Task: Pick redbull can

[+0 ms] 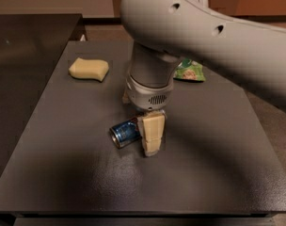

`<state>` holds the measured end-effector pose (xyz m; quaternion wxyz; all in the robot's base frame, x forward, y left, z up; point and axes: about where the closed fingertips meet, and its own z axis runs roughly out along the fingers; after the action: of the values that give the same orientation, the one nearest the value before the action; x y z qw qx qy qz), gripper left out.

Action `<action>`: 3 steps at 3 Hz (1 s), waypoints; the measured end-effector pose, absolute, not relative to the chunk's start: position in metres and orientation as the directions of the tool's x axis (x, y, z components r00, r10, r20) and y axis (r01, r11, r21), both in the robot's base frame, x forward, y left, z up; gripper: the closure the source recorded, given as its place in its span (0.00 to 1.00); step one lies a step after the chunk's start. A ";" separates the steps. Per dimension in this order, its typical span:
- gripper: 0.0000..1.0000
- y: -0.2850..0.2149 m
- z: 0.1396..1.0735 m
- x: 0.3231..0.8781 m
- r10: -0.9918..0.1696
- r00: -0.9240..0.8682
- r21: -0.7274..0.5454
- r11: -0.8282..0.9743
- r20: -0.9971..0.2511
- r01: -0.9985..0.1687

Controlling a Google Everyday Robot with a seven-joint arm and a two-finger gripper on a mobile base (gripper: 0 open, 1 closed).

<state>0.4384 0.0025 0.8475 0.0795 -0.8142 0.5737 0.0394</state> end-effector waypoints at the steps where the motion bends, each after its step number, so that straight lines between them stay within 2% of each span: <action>1: 0.42 0.010 0.845 0.434 -0.920 0.353 -0.080 -0.345 -0.167 -0.935; 3: 0.88 0.015 0.864 0.439 -0.917 0.362 -0.101 -0.349 -0.170 -0.932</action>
Offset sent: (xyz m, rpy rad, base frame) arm -0.0044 0.0149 0.0025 0.0298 0.0171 0.0419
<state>0.4390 0.0149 0.8635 0.0899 -0.8202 0.5634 0.0417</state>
